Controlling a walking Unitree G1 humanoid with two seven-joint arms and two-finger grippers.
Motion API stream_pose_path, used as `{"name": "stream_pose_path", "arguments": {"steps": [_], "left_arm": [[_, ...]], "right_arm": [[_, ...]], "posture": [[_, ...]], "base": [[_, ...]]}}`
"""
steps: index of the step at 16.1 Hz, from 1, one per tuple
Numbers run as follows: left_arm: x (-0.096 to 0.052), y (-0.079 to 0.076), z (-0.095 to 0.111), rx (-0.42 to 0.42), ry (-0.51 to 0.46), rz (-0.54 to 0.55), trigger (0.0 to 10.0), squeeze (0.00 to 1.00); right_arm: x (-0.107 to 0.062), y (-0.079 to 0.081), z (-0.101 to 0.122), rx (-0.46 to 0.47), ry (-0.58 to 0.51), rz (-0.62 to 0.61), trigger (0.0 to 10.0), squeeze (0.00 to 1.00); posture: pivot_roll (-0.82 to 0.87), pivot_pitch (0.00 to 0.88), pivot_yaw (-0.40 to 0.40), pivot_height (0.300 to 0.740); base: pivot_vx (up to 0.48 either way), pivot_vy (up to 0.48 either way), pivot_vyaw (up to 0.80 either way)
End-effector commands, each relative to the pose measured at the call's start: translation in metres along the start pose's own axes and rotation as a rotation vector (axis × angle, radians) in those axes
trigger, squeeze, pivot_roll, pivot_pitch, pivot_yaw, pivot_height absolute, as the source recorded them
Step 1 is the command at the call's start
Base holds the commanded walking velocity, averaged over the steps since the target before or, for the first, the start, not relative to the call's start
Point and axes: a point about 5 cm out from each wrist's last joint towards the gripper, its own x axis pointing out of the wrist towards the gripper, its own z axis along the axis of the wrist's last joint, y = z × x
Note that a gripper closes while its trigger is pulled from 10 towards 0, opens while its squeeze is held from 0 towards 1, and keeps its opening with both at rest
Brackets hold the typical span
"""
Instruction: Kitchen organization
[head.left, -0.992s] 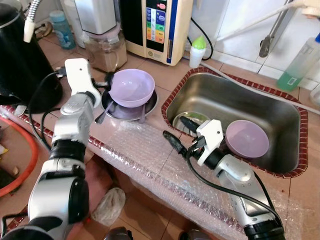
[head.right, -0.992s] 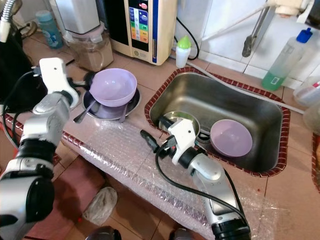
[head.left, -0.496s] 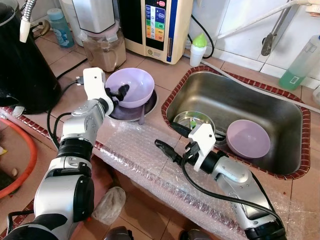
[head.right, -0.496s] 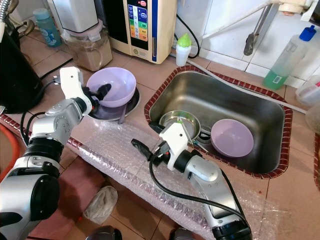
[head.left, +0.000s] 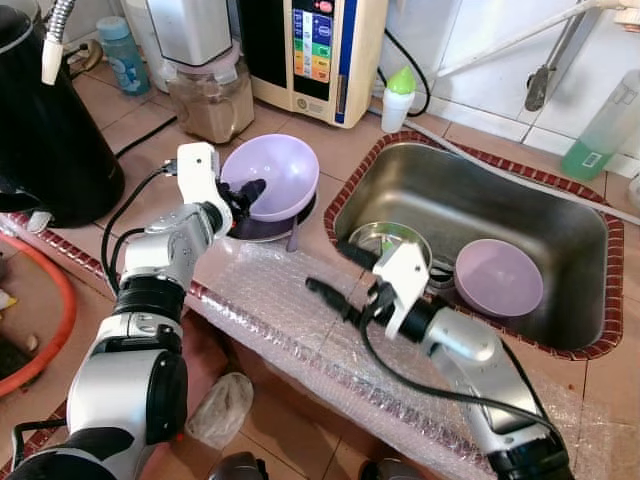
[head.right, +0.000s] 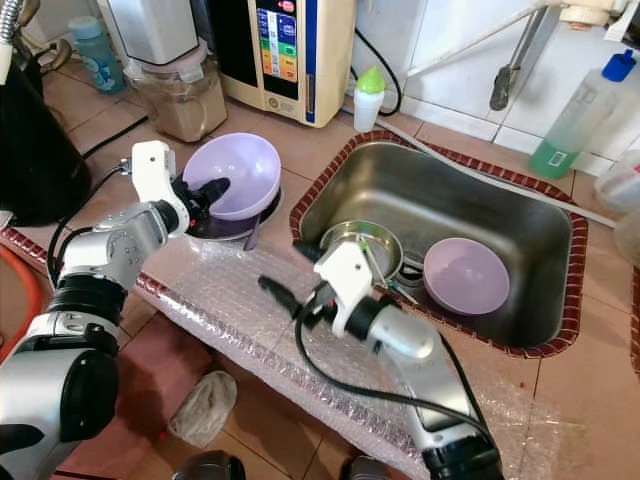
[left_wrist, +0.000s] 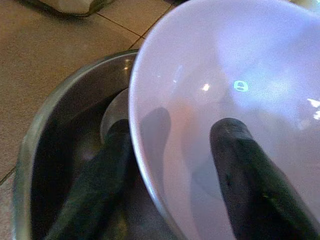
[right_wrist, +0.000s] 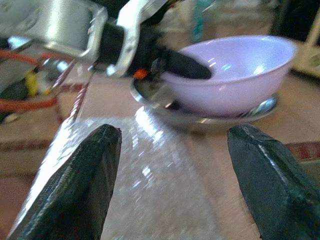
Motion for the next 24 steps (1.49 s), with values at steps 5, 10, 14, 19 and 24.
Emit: {"name": "stream_pose_path", "arguments": {"steps": [5, 10, 14, 19, 24], "left_arm": [[-0.002, 0.007, 0.004, 0.028, -0.008, 0.024, 0.0, 0.00], [-0.007, 0.014, 0.002, 0.063, -0.041, 0.053, 0.0, 0.00], [-0.007, 0.012, 0.009, 0.106, -0.118, 0.066, 0.0, 0.00], [-0.010, 0.008, 0.026, 0.131, -0.292, 0.081, 0.0, 0.00], [-0.017, -0.024, 0.052, 0.319, -0.506, -0.005, 0.0, 0.00]], "right_arm": [[0.002, -0.009, 0.004, -0.025, -0.019, -0.033, 10.0, 0.00], [0.005, -0.015, 0.003, -0.032, -0.018, -0.057, 10.0, 0.00], [0.006, -0.021, 0.002, -0.032, -0.016, -0.073, 10.0, 0.00], [0.011, -0.028, 0.005, 0.021, -0.052, -0.130, 10.0, 0.00], [0.023, -0.040, 0.013, 0.189, -0.139, -0.291, 10.0, 0.00]], "posture": [[0.00, 0.026, 0.036, 0.740], [0.01, 0.026, 0.023, 0.740], [0.02, 0.023, 0.017, 0.740], [0.02, 0.013, 0.010, 0.740], [0.02, 0.003, 0.008, 0.740]], "base": [[0.000, 0.000, 0.00], [0.000, 0.000, 0.00], [0.000, 0.000, 0.00], [0.000, 0.000, 0.00], [0.000, 0.000, 0.00]]}}
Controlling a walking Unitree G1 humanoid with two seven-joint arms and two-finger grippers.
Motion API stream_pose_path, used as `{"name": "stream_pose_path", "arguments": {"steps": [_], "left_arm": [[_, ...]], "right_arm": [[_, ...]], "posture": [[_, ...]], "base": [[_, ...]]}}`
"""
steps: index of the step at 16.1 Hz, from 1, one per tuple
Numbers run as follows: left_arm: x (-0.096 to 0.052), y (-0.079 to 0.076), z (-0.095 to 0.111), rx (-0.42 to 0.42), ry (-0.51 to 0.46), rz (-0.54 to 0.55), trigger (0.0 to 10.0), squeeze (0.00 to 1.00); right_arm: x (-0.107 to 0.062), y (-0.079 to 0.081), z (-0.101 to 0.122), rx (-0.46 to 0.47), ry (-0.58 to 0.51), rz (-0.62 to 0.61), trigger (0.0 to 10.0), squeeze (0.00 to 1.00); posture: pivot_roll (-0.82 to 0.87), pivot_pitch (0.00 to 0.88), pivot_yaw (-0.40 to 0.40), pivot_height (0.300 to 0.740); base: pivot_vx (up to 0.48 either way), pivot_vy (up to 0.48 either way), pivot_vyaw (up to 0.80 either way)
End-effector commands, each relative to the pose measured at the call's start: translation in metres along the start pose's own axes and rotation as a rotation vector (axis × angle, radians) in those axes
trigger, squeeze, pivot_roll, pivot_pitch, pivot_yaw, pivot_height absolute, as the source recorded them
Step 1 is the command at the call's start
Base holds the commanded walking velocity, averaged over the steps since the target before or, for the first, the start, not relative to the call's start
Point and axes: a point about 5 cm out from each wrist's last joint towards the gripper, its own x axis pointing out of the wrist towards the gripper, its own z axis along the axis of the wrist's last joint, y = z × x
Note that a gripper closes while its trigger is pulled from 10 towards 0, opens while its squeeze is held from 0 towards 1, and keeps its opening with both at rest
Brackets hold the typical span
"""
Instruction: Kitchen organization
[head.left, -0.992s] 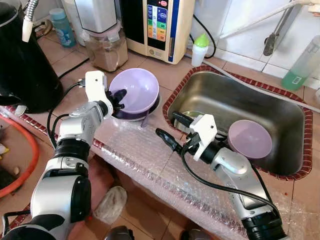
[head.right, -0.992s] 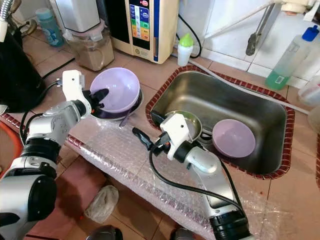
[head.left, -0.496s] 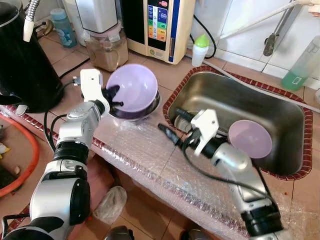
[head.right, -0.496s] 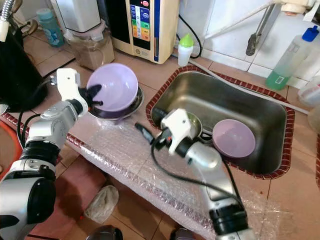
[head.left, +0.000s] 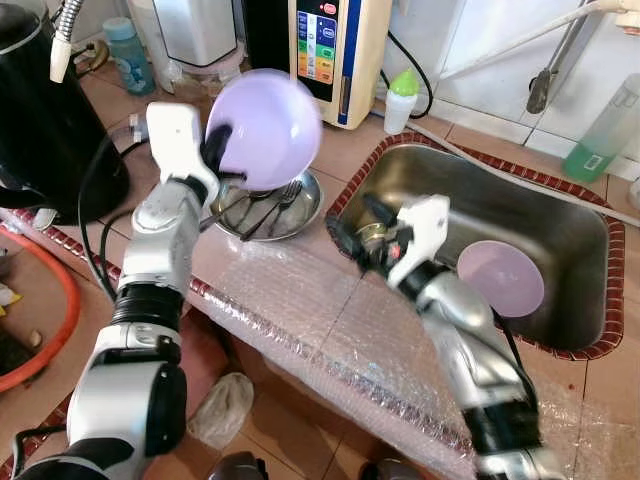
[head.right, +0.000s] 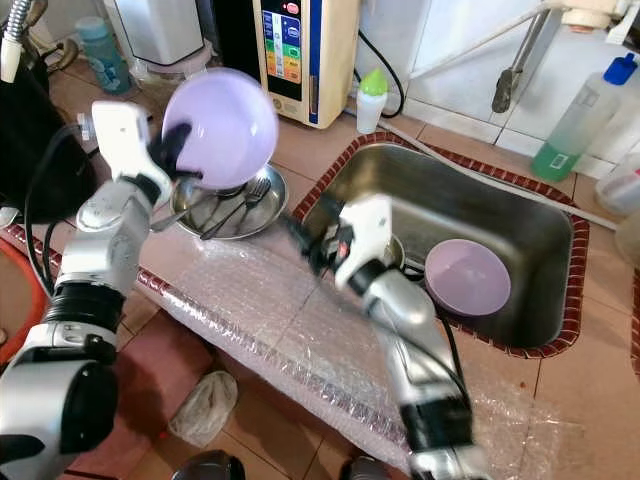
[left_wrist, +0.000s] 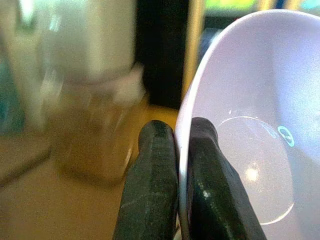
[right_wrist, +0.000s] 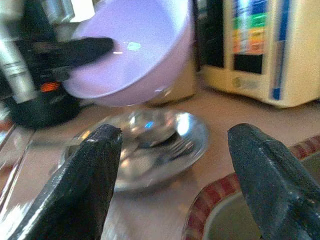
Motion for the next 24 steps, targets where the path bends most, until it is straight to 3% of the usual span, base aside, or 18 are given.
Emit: {"name": "stream_pose_path", "arguments": {"steps": [1, 3, 6, 9, 10, 13, 16, 19, 24], "left_arm": [[0.000, -0.014, 0.008, 0.063, -0.053, -0.071, 0.0, 0.00], [-0.002, -0.030, 0.005, 0.138, -0.064, -0.133, 0.0, 0.00], [-0.009, -0.045, -0.005, 0.159, -0.054, -0.177, 0.0, 0.00], [-0.012, -0.049, -0.007, 0.164, -0.063, -0.187, 0.0, 0.00], [-0.014, -0.055, -0.004, 0.149, -0.095, -0.205, 0.0, 0.00], [-0.018, -0.064, 0.000, 0.131, -0.146, -0.246, 0.0, 0.00], [-0.022, -0.074, 0.002, 0.139, -0.176, -0.299, 0.0, 0.00], [-0.026, -0.079, 0.002, 0.165, -0.192, -0.333, 0.0, 0.00], [-0.026, -0.080, 0.002, 0.172, -0.200, -0.336, 0.0, 0.00]], "right_arm": [[0.004, -0.007, 0.002, 0.028, -0.009, -0.064, 10.0, 0.00], [0.010, -0.009, 0.007, 0.061, -0.034, -0.090, 10.0, 0.00], [0.013, -0.012, 0.012, 0.104, -0.055, -0.098, 10.0, 0.00], [0.013, -0.014, 0.010, 0.119, -0.042, -0.104, 10.0, 0.00], [0.014, -0.018, 0.004, 0.135, -0.007, -0.154, 0.0, 0.00], [0.016, -0.022, -0.008, 0.235, 0.062, -0.215, 0.0, 0.00], [0.017, -0.026, -0.007, 0.290, 0.043, -0.244, 0.0, 0.00], [0.018, -0.046, -0.007, 0.473, 0.045, -0.353, 0.0, 0.00], [0.011, -0.059, -0.009, 0.521, 0.055, -0.413, 0.0, 0.00]], "posture": [[0.02, 0.000, 0.010, 0.740], [0.02, 0.000, 0.012, 0.740], [0.03, 0.000, 0.008, 0.740], [0.03, 0.000, 0.007, 0.740], [0.03, 0.000, 0.008, 0.740], [0.03, 0.000, 0.008, 0.740], [0.04, 0.000, 0.010, 0.740], [0.04, 0.000, 0.014, 0.740], [0.04, 0.000, 0.017, 0.740]], "base": [[0.000, 0.000, 0.00], [0.000, 0.000, 0.00], [0.000, 0.000, 0.00], [0.000, 0.000, 0.00], [0.000, 0.000, 0.00], [0.000, 0.000, 0.00], [0.000, 0.000, 0.00], [0.000, 0.000, 0.00], [0.000, 0.000, 0.00]]}}
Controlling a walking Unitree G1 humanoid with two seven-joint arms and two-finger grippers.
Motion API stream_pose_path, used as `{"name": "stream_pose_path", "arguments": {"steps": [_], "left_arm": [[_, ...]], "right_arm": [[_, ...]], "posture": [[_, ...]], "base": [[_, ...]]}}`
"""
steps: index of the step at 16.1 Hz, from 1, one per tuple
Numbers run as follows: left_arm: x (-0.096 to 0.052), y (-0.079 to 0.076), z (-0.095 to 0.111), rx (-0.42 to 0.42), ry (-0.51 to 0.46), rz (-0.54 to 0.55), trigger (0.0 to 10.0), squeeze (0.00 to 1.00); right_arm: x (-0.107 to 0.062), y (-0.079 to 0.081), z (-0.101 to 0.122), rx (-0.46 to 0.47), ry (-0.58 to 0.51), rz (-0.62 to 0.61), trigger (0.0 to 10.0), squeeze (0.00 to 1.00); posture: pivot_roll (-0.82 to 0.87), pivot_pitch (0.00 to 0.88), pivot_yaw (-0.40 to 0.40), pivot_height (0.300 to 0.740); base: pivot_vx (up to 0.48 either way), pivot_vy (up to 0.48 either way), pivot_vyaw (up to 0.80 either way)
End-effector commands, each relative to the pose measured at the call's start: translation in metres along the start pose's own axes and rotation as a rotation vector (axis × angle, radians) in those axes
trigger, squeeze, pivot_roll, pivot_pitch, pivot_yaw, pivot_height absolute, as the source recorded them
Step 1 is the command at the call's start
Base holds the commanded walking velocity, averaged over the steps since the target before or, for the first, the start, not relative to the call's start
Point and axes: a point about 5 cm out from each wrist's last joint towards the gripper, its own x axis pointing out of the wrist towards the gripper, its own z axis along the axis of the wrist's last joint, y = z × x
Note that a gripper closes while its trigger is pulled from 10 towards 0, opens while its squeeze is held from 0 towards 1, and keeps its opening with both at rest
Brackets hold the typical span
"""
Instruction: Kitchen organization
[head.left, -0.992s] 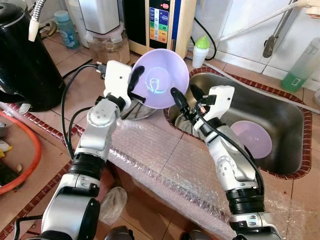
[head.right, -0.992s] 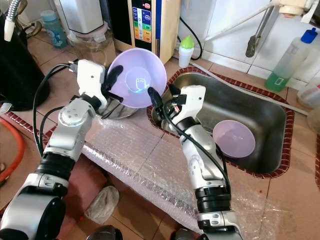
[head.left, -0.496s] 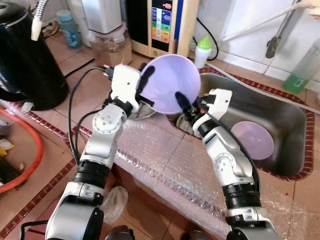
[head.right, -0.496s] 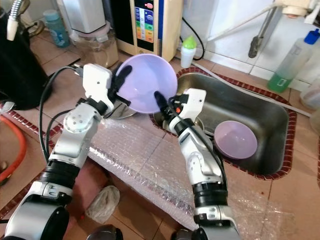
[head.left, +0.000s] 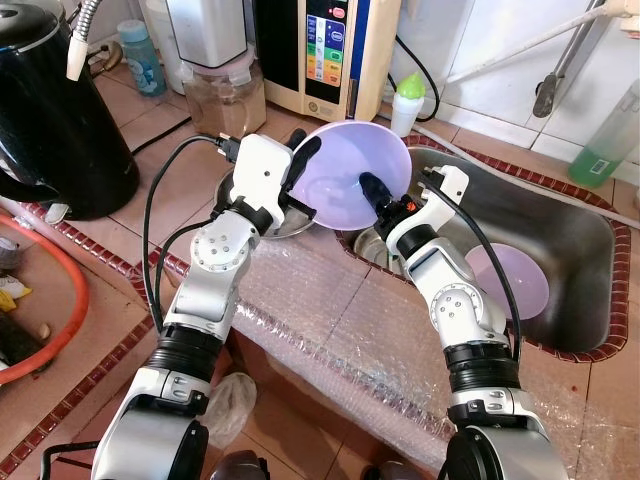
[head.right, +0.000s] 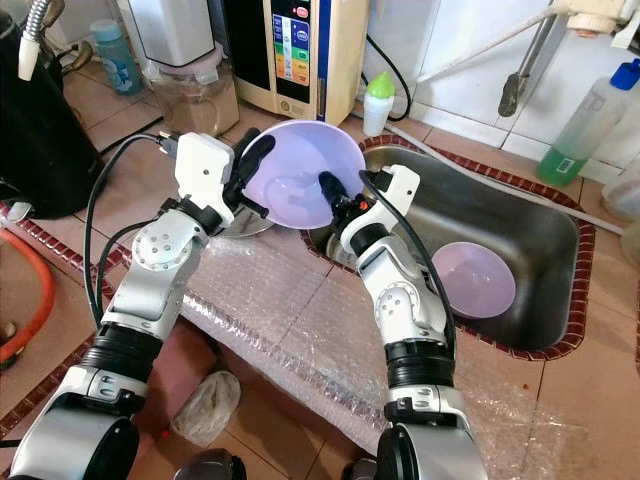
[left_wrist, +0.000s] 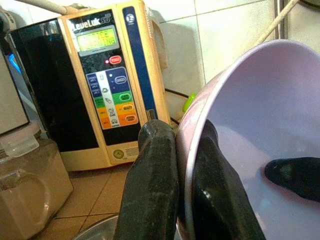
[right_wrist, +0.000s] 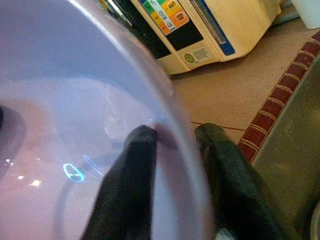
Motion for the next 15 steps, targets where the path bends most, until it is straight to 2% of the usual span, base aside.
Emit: {"name": "stream_pose_path", "arguments": {"steps": [1, 2, 3, 4, 5, 6, 7, 8, 12, 15], "left_arm": [[0.002, 0.001, 0.012, 0.017, -0.066, -0.013, 0.0, 0.00], [0.002, 0.002, 0.011, 0.016, -0.057, -0.006, 0.0, 0.00], [0.002, 0.004, 0.008, 0.024, -0.034, 0.007, 1.8, 0.00], [0.002, 0.006, 0.005, 0.028, -0.004, 0.019, 6.1, 0.00], [0.002, 0.006, 0.004, 0.029, 0.005, 0.022, 6.1, 0.00], [0.002, 0.006, 0.002, 0.027, 0.022, 0.019, 10.0, 0.00], [0.002, 0.006, -0.001, 0.020, 0.039, 0.023, 10.0, 0.04], [0.001, 0.008, -0.004, 0.018, 0.058, 0.037, 10.0, 1.00], [0.002, 0.011, -0.005, 0.020, 0.072, 0.053, 10.0, 1.00], [0.001, 0.008, -0.009, -0.005, 0.114, 0.025, 10.0, 1.00]], "right_arm": [[-0.013, -0.031, 0.008, 0.016, -0.024, -0.164, 0.0, 0.00], [-0.014, -0.032, 0.008, 0.014, -0.022, -0.168, 0.0, 0.00], [-0.015, -0.034, 0.009, 0.008, -0.020, -0.172, 0.0, 0.00], [-0.016, -0.036, 0.010, 0.002, -0.019, -0.174, 0.0, 0.00], [-0.016, -0.036, 0.011, 0.002, -0.018, -0.175, 0.0, 0.00], [-0.015, -0.036, 0.011, 0.003, -0.016, -0.176, 0.0, 0.00], [-0.015, -0.036, 0.012, 0.000, -0.017, -0.175, 0.0, 0.00], [-0.015, -0.036, 0.012, -0.006, -0.018, -0.173, 0.0, 0.00], [-0.016, -0.037, 0.013, -0.024, -0.020, -0.176, 0.0, 0.00], [-0.016, -0.046, 0.021, -0.082, -0.034, -0.244, 0.0, 0.00]], "posture": [[0.04, 0.000, 0.016, 0.740], [0.04, 0.000, 0.016, 0.740], [0.04, 0.000, 0.015, 0.740], [0.04, 0.000, 0.014, 0.740], [0.04, 0.000, 0.014, 0.740], [0.04, 0.000, 0.014, 0.740], [0.04, 0.000, 0.014, 0.740], [0.04, 0.000, 0.014, 0.740], [0.04, 0.000, 0.015, 0.740], [0.04, 0.000, 0.015, 0.740]], "base": [[0.000, 0.000, 0.00], [0.000, 0.000, 0.00], [0.000, 0.000, 0.00], [0.000, 0.000, 0.00], [0.000, 0.000, 0.00], [0.000, 0.000, 0.00], [0.000, 0.000, 0.00], [0.000, 0.000, 0.00], [0.000, 0.000, 0.00], [0.000, 0.000, 0.00]]}}
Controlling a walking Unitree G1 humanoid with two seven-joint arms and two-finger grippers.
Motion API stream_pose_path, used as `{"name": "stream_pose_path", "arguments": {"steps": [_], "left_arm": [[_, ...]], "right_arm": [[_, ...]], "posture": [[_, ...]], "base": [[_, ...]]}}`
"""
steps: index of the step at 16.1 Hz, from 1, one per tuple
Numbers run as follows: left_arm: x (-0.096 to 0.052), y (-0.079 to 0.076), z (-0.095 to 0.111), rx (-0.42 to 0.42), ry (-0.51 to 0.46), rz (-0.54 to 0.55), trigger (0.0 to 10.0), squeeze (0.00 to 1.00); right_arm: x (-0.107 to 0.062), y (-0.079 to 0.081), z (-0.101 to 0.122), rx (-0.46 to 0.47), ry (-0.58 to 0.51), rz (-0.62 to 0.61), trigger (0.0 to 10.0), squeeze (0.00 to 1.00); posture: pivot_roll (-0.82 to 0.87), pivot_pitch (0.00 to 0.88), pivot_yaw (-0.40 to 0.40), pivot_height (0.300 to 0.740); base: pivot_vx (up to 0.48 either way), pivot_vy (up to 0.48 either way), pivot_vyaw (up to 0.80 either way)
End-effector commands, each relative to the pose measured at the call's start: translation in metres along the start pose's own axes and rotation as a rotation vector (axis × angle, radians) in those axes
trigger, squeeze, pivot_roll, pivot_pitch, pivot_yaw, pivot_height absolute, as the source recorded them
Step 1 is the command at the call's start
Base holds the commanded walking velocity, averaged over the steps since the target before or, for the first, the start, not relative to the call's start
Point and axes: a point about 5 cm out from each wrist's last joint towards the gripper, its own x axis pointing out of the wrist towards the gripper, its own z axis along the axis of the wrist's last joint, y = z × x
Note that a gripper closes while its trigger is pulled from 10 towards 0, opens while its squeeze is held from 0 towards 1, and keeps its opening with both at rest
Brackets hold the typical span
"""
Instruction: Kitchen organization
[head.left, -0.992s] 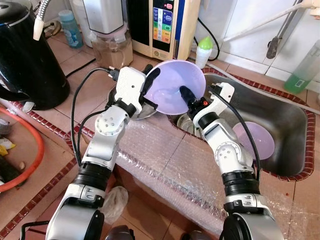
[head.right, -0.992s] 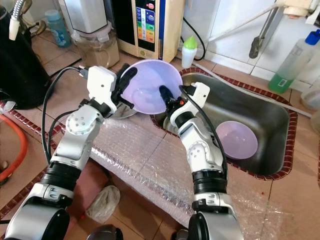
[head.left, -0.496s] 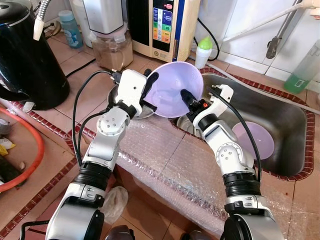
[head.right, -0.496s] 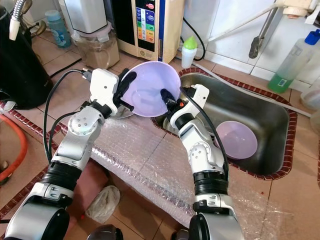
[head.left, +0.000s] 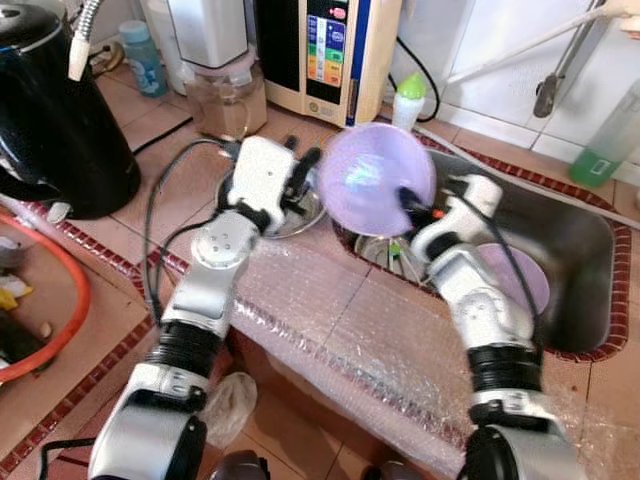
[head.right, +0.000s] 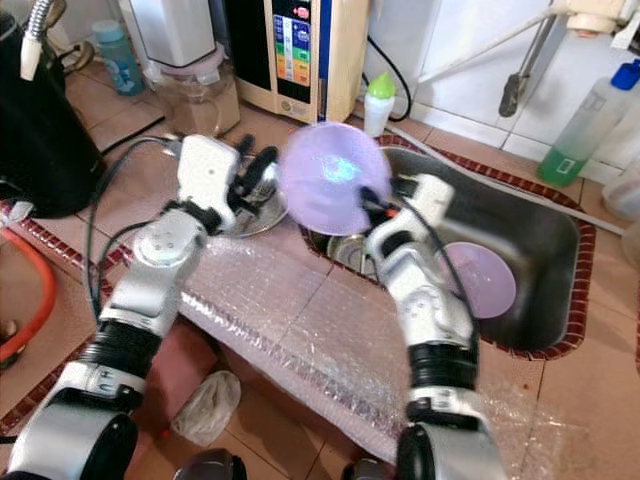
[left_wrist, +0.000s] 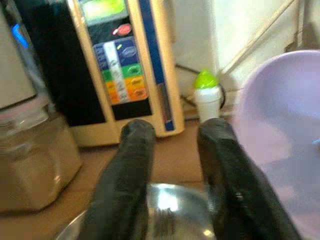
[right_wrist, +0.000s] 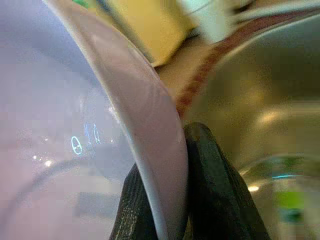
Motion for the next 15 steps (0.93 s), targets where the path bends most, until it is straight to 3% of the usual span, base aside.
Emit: {"name": "stream_pose_path", "arguments": {"steps": [1, 2, 5, 6, 7, 8, 9, 15], "left_arm": [[0.001, -0.006, 0.000, -0.007, 0.024, -0.046, 10.0, 1.00], [-0.005, -0.018, -0.006, 0.011, 0.070, -0.177, 10.0, 1.00], [-0.013, -0.027, -0.010, 0.016, 0.097, -0.282, 10.0, 1.00], [-0.019, -0.033, -0.010, -0.006, 0.104, -0.347, 10.0, 1.00], [-0.023, -0.038, -0.011, -0.005, 0.125, -0.410, 10.0, 1.00], [-0.025, -0.040, -0.010, 0.003, 0.137, -0.454, 10.0, 1.00], [-0.026, -0.042, -0.008, 0.008, 0.145, -0.483, 10.0, 1.00], [-0.034, -0.044, -0.016, 0.023, 0.262, -0.610, 10.0, 1.00]], "right_arm": [[0.002, -0.006, 0.007, -0.037, -0.027, -0.050, 0.0, 0.00], [0.004, -0.022, 0.020, -0.127, -0.071, -0.158, 0.0, 0.00], [0.005, -0.041, 0.038, -0.228, -0.110, -0.277, 0.0, 0.00], [0.007, -0.051, 0.046, -0.312, -0.101, -0.338, 0.0, 0.00], [0.006, -0.062, 0.045, -0.404, -0.077, -0.405, 3.8, 0.00], [0.004, -0.068, 0.043, -0.461, -0.066, -0.433, 10.0, 0.47], [0.002, -0.072, 0.041, -0.496, -0.058, -0.445, 10.0, 1.00], [0.001, -0.074, 0.008, -0.481, 0.017, -0.433, 10.0, 1.00]], "posture": [[0.04, 0.000, 0.015, 0.740], [0.04, 0.000, 0.015, 0.740], [0.03, 0.005, 0.030, 0.740], [0.03, 0.007, 0.033, 0.740], [0.04, 0.009, 0.031, 0.740], [0.04, 0.011, 0.023, 0.740], [0.05, 0.012, 0.019, 0.740], [0.06, 0.021, 0.035, 0.740]], "base": [[0.000, 0.000, 0.00], [0.000, 0.000, 0.00], [0.000, 0.000, 0.00], [0.000, 0.000, 0.00], [0.000, 0.000, 0.00], [0.000, 0.000, 0.00], [0.000, 0.000, 0.00], [0.000, 0.000, 0.00]]}}
